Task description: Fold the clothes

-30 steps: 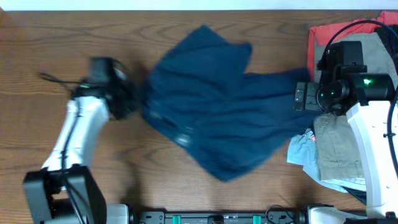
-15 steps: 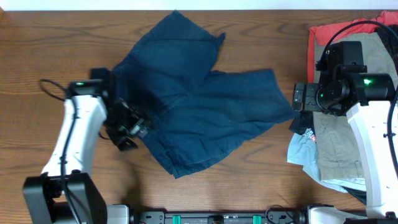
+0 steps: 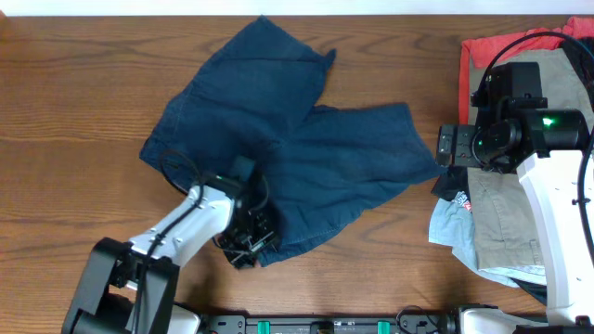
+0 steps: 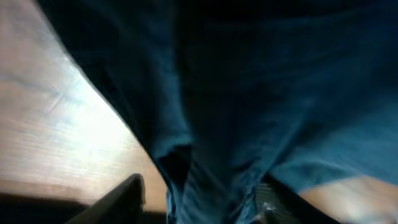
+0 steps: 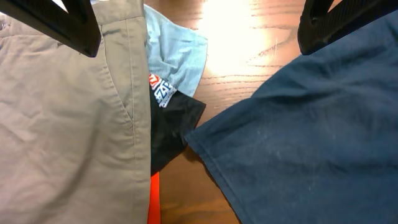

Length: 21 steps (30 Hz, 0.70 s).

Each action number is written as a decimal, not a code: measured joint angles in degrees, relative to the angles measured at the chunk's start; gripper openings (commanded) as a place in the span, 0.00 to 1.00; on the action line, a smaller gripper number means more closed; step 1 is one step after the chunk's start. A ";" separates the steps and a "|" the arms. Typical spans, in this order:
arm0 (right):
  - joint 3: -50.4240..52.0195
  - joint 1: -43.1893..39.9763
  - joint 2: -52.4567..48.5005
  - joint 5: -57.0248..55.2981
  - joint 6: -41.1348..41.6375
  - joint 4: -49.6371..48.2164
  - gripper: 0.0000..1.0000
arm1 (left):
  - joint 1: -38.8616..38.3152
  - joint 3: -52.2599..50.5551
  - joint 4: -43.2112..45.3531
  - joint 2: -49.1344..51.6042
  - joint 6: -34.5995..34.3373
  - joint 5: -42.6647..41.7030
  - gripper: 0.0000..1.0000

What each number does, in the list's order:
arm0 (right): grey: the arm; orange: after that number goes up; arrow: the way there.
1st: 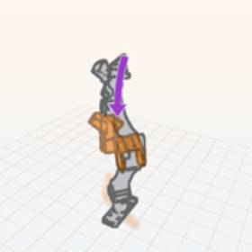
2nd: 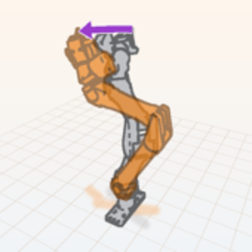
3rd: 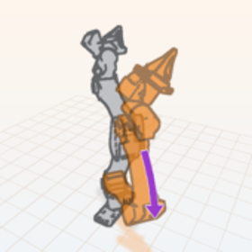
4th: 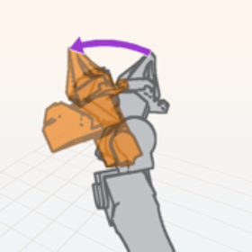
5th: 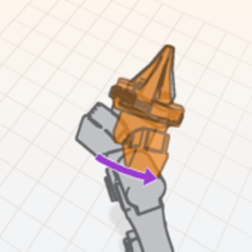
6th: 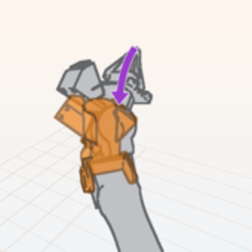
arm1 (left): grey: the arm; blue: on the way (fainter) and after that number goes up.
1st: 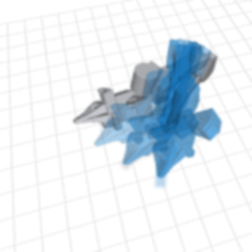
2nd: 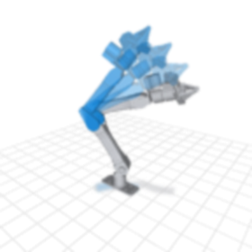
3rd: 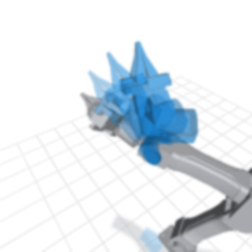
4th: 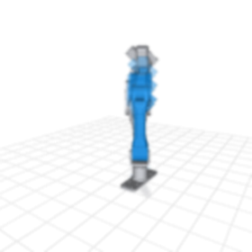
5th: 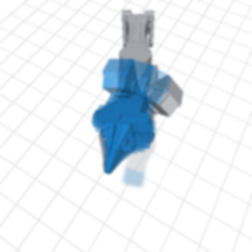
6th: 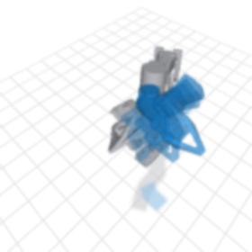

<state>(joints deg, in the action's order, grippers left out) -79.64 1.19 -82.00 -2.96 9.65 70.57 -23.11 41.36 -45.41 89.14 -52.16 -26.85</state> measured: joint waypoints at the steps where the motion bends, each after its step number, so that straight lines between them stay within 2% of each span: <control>1: -0.02 0.00 0.00 0.00 0.00 0.11 0.99 | -0.44 -0.98 1.20 0.00 -1.05 0.09 0.21; 2: -0.02 0.00 0.00 0.00 0.00 0.13 0.99 | -0.63 -1.77 2.21 0.00 -1.92 0.26 0.08; 3: -0.02 0.00 0.00 0.00 0.00 0.15 0.99 | -0.57 -2.29 2.36 0.00 -2.45 0.70 0.06; 7: 0.00 0.00 0.00 0.00 0.00 0.15 0.99 | 2.25 -2.40 1.77 0.00 -3.30 2.82 0.06; 14: 0.00 0.00 0.00 2.40 0.00 0.81 0.99 | 18.84 1.14 -2.36 0.00 3.32 8.11 0.07; 17: 0.35 0.00 0.00 5.77 0.04 1.22 0.99 | 24.94 4.28 -7.02 0.00 6.80 9.31 0.17; 19: 1.73 0.02 0.04 8.68 0.59 0.94 0.99 | 26.88 4.87 -9.99 0.00 9.18 9.20 0.36; 21: 4.15 0.15 0.09 11.19 1.46 0.24 0.99 | 27.23 4.85 -12.81 0.00 10.60 8.87 0.43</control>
<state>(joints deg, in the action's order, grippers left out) -75.48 1.34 -81.91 8.23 11.11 70.81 4.12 46.22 -58.22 89.14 -41.56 -17.98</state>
